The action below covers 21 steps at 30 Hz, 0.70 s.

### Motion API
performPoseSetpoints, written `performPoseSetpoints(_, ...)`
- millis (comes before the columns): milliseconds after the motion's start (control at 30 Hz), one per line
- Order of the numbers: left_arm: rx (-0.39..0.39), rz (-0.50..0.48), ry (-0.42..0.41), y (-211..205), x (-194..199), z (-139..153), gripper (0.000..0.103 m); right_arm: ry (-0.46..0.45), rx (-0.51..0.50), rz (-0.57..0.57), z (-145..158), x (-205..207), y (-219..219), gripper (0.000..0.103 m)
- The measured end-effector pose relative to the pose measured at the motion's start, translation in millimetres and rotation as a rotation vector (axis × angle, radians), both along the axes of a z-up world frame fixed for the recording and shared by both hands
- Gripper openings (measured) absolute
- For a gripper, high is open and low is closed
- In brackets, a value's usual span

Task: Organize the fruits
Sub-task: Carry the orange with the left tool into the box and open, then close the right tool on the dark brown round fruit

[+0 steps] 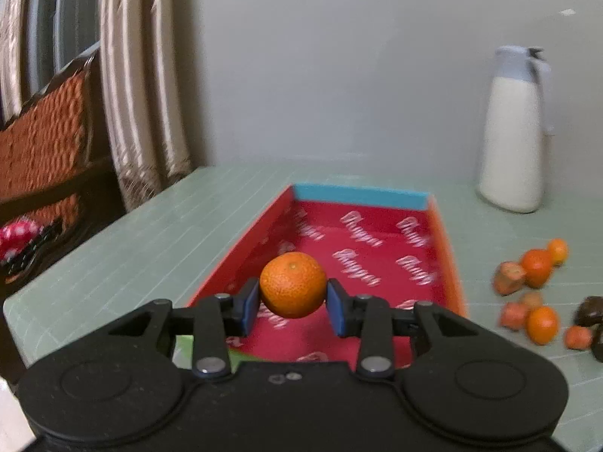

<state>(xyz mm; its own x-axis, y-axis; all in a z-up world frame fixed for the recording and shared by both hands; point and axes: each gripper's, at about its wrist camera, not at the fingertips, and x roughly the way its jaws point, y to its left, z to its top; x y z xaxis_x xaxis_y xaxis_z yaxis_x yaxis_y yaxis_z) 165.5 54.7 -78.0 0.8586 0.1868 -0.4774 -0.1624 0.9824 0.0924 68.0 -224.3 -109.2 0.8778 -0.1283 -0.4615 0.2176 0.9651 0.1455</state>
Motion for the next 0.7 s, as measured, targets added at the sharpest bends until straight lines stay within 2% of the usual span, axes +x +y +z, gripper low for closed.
performPoseSetpoints(100, -0.027, 0.031, 0.035, 16, 0, -3, 0.031, 0.011, -0.03, 0.053, 0, 7, 12, 0.103)
performPoseSetpoints(167, -0.029, 0.04, 0.032, 21, 0, -4, 0.031, 0.017, -0.033, 0.097, -1, 10, 17, 0.103)
performPoseSetpoints(233, -0.025, 0.043, 0.027, 21, -2, 0, 0.036, 0.017, -0.027, 0.149, 0, 15, 21, 0.103)
performPoseSetpoints(267, -0.027, 0.046, 0.019, 21, -5, 2, 0.043, 0.012, -0.024, 0.166, 1, 18, 22, 0.103)
performPoseSetpoints(300, -0.03, 0.05, 0.014, 21, -6, 3, 0.056, 0.011, -0.02, 0.18, 1, 21, 23, 0.103)
performPoseSetpoints(333, -0.04, 0.044, 0.006, 21, -9, 5, 0.059, 0.015, -0.014, 0.199, 2, 26, 23, 0.103)
performPoseSetpoints(400, -0.062, 0.032, -0.016, 22, -14, 10, 0.073, 0.027, 0.006, 0.234, 3, 32, 22, 0.103)
performPoseSetpoints(467, -0.039, 0.05, -0.05, 22, -18, 14, 0.084, 0.044, 0.018, 0.244, 1, 41, 21, 0.103)
performPoseSetpoints(633, -0.053, 0.078, -0.109, 36, -29, 24, 0.087, 0.06, 0.031, 0.234, -5, 49, 18, 0.103)
performPoseSetpoints(667, -0.056, 0.09, -0.115, 40, -30, 25, 0.087, 0.056, 0.033, 0.231, -6, 50, 17, 0.091)
performPoseSetpoints(700, -0.06, 0.101, -0.118, 43, -30, 26, 0.087, 0.053, 0.037, 0.234, -6, 50, 17, 0.063)
